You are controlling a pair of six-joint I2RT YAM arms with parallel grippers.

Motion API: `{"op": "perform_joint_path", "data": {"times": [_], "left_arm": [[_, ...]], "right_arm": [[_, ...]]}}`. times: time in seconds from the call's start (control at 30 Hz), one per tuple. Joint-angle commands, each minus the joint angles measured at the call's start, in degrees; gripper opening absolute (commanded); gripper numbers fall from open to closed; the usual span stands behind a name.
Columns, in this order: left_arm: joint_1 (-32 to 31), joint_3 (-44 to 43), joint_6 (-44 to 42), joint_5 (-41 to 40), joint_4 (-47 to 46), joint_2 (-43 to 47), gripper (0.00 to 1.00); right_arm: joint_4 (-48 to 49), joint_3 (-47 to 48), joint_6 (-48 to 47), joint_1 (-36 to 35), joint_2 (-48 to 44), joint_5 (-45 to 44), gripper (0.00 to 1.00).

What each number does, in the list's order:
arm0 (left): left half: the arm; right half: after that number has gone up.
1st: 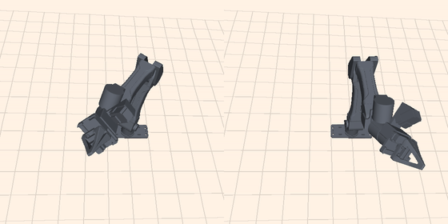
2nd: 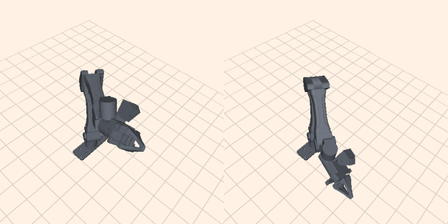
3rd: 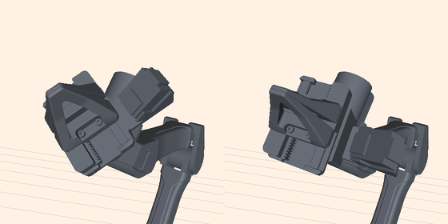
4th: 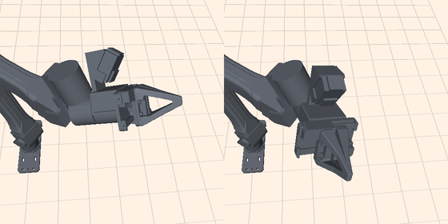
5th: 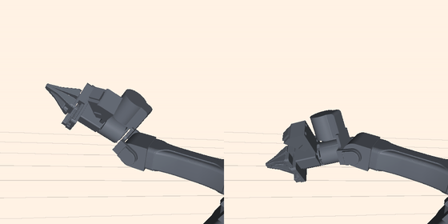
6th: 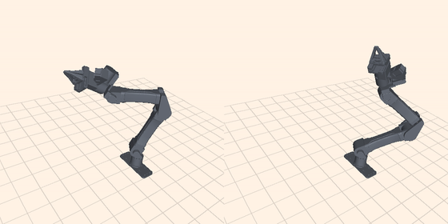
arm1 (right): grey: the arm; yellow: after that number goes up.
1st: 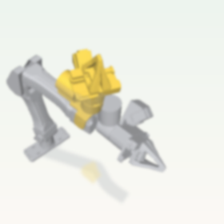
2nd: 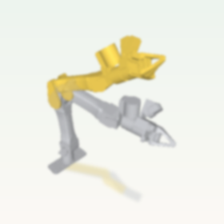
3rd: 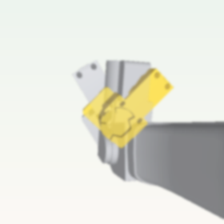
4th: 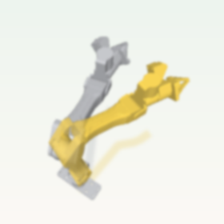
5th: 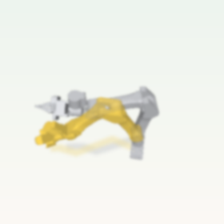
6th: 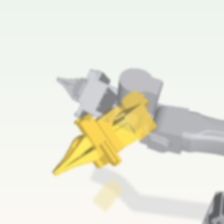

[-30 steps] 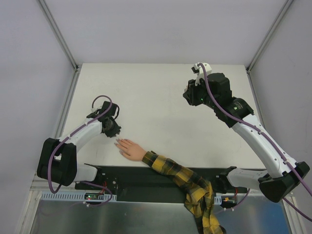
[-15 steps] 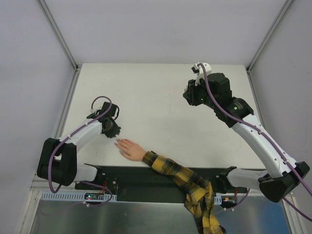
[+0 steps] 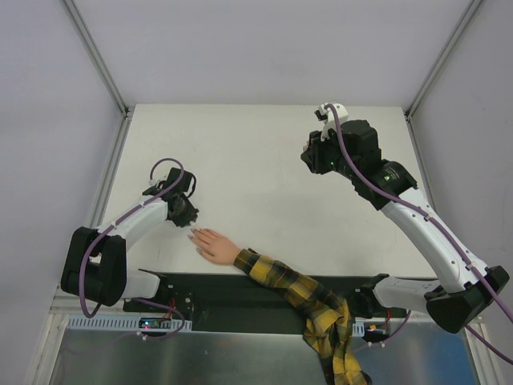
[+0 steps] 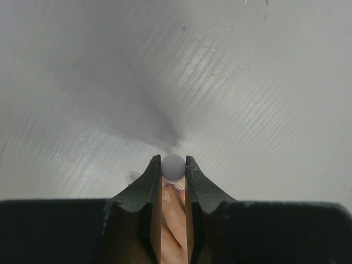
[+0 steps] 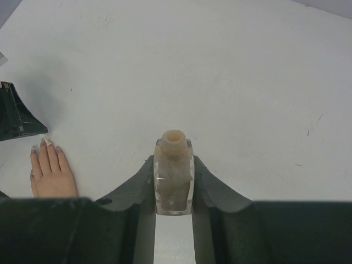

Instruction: Paint the nails

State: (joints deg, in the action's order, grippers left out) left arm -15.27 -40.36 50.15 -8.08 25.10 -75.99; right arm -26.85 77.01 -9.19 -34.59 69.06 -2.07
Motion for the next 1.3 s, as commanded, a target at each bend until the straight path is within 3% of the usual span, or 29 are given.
{"op": "perform_joint_path", "data": {"times": [0.0, 1.27], "left_arm": [[0.50, 0.37, 0.30, -2.65, 0.83, -0.21, 0.00], [1.47, 0.11, -0.93, -4.05, -1.28, 0.40, 0.00]], "right_arm": [[1.45, 2.18, -0.13, 0.05, -0.41, 0.39, 0.00], [1.19, 2.62, -0.04, 0.05, -0.33, 0.75, 0.00]]}}
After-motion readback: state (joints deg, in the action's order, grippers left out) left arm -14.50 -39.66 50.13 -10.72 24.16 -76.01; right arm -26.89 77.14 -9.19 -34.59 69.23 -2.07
